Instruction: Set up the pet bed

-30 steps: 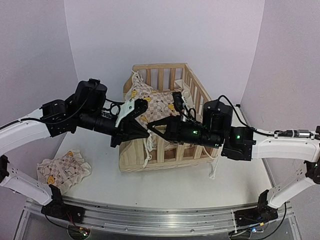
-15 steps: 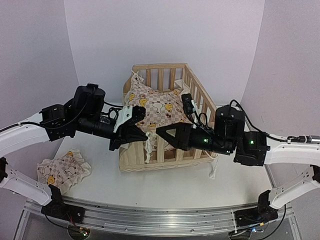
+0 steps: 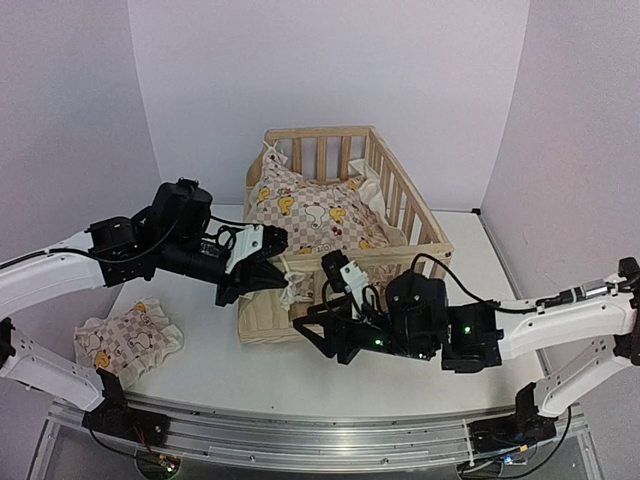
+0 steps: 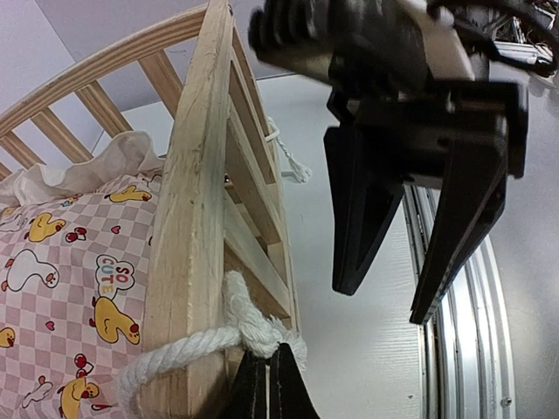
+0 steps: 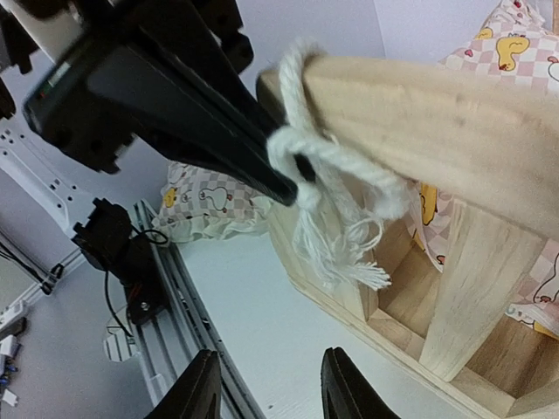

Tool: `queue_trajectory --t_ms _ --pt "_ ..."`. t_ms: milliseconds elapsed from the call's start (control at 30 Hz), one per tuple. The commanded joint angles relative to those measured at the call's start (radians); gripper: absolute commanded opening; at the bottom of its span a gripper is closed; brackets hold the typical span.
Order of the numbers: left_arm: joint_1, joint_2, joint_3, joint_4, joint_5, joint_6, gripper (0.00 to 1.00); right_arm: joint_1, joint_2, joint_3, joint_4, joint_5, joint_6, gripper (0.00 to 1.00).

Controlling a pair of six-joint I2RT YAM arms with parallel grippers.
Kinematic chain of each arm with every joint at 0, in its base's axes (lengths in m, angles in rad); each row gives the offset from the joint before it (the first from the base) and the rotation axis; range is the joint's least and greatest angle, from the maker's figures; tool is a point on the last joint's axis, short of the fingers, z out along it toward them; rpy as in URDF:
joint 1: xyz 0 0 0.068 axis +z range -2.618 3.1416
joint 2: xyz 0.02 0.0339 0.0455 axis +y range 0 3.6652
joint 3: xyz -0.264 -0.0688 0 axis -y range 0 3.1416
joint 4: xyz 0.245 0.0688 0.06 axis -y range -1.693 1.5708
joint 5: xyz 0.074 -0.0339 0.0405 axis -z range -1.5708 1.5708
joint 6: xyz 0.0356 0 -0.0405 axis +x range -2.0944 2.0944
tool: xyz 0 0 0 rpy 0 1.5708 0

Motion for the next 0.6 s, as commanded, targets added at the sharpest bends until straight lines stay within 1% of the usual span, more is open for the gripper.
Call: queue_trajectory --t_ms 0,100,167,367,467,567 --pt "0.004 -0.035 0.017 0.025 0.019 0.020 0.00 0.011 0.066 -0.025 0.194 0.094 -0.076 0.41" --pt "0.004 -0.040 0.028 -0.001 0.027 0.055 0.00 0.012 0.102 -0.034 0.272 0.139 -0.105 0.41" --pt "0.006 -0.044 0.022 -0.009 0.035 0.066 0.00 0.012 0.132 -0.039 0.334 0.154 -0.111 0.43" --pt "0.006 -0.033 0.021 -0.007 0.044 0.056 0.00 0.011 0.227 -0.052 0.504 0.189 -0.100 0.46" --pt "0.006 -0.032 0.022 -0.010 0.047 0.055 0.00 0.011 0.260 -0.027 0.523 0.206 -0.117 0.43" --pt "0.006 -0.033 0.024 -0.014 0.051 0.056 0.00 0.010 0.279 -0.015 0.550 0.227 -0.126 0.37"
